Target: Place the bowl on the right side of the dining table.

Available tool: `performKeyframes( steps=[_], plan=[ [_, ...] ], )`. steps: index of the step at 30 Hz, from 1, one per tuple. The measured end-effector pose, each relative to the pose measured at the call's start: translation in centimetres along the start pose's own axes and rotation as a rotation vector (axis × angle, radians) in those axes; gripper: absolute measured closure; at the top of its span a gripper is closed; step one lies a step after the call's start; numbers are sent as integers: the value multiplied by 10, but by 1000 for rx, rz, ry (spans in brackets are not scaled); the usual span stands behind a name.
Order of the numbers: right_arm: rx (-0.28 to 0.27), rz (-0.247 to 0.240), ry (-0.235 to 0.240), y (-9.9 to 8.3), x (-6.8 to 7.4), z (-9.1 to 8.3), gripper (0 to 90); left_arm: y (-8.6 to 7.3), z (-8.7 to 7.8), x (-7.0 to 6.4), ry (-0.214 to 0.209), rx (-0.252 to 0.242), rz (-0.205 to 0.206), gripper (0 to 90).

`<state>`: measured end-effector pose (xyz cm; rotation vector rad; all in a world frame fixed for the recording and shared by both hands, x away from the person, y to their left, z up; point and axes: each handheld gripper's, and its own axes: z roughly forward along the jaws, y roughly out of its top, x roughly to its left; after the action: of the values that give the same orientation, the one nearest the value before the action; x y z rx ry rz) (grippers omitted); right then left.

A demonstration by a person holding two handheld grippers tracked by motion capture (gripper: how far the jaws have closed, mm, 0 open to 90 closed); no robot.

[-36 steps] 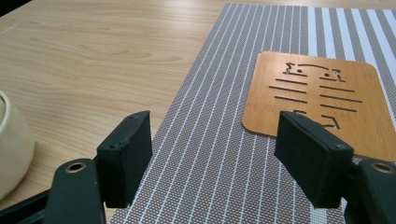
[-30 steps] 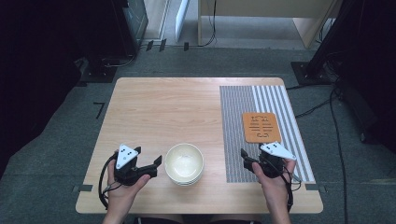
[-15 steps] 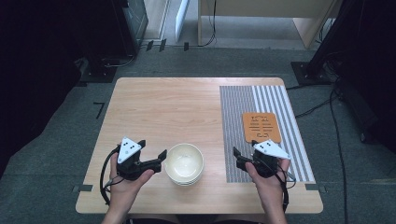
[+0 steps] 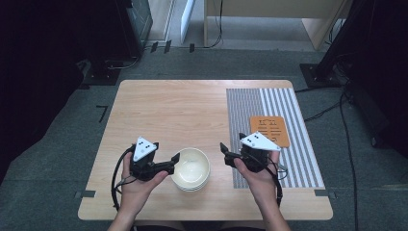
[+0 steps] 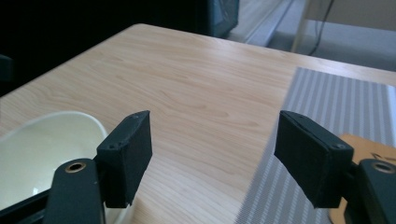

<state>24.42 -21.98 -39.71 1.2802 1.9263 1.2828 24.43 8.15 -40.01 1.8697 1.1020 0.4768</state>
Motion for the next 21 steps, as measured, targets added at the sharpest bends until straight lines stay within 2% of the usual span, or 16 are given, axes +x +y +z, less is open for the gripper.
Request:
performKeyframes(
  steps=[2, 6, 8, 10, 12, 14, 16, 19, 21],
  plan=[
    [-4, -2, 7, 1, 2, 1, 273, 0, 1, -3, 4, 7, 14, 170],
    [-15, 12, 58, -1, 14, 4, 272, 0, 5, -5, 11, 13, 19, 171],
    [8, -8, 72, -2, 20, 6, 262, 0, 6, -5, 8, 19, 22, 171],
    [15, -30, 73, -2, 26, 5, 253, -1, 7, -6, -3, 28, 26, 171],
    [19, -32, 73, -2, 28, 4, 250, -3, 8, -6, -20, 40, 26, 171],
    [18, -30, 72, -3, 31, 3, 250, -5, 8, -7, -15, 35, 13, 172],
    [24, -23, 73, -3, 33, 3, 250, -6, 8, -7, -22, 36, 16, 246],
    [46, -14, 84, -5, 38, 4, 253, -7, 10, -11, -23, 51, 33, 259],
    [53, -15, 79, -6, 41, 5, 288, -8, 12, -14, -24, 71, 55, 339]
  ],
)
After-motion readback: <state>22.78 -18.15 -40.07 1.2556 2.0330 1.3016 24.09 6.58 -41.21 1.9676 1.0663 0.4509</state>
